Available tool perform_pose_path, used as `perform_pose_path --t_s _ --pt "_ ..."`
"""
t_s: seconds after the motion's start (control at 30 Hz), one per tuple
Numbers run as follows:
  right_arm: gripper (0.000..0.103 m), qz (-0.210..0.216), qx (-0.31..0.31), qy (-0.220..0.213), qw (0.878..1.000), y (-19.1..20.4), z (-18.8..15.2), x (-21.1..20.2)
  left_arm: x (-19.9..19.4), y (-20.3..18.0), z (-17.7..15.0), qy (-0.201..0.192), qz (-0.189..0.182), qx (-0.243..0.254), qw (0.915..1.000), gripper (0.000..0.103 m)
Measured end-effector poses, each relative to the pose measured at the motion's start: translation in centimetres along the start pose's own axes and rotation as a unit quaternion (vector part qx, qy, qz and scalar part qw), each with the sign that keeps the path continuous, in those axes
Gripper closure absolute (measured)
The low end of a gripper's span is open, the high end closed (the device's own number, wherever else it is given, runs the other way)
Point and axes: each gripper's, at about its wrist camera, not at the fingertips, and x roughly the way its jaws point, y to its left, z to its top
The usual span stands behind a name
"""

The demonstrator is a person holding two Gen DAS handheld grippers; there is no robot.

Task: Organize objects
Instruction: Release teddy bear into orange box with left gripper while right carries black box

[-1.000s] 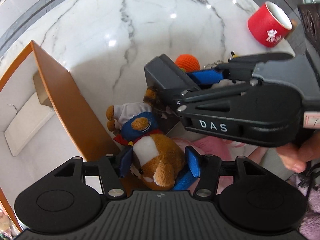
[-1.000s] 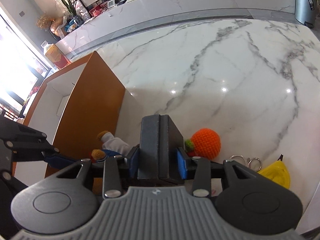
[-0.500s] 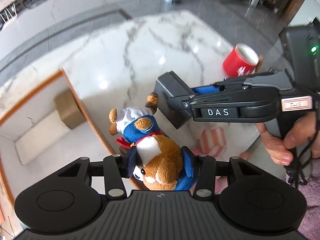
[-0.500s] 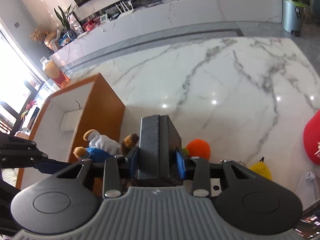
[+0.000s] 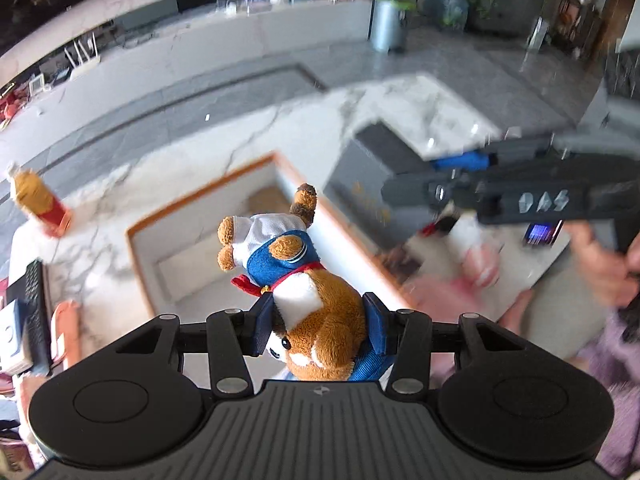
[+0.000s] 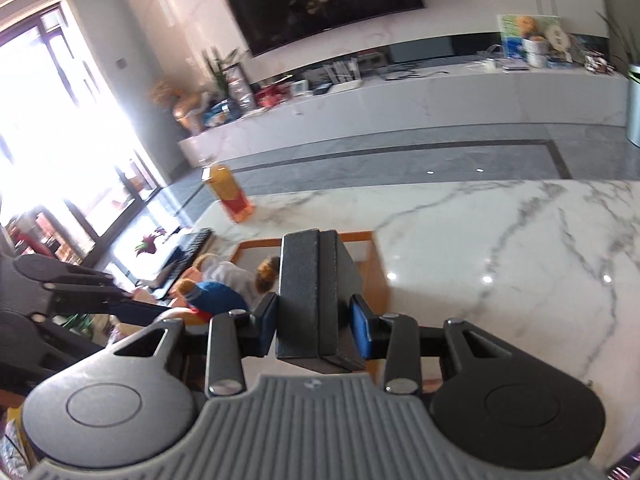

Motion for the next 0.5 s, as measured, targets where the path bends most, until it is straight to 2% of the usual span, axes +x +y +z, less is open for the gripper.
perform_pose_path --t_s 0.27,0.4,0.5 --pt "0.063 0.003 -0.013 0.068 0.998 2.6 -1.0 6.0 4.0 4.3 -4.6 0.08 0.01 0.019 0.9965 0.049" --pt "0.063 -0.004 -0.011 0.096 0.995 2.5 -1.9 8.4 5.7 4.4 -5.9 0.116 0.0 0.041 0.9924 0.048" --pt "0.063 0.002 -0.009 0.116 0.993 2.8 -2.3 9.9 6.6 4.1 -6.5 0.129 0.009 0.057 0.9899 0.047"
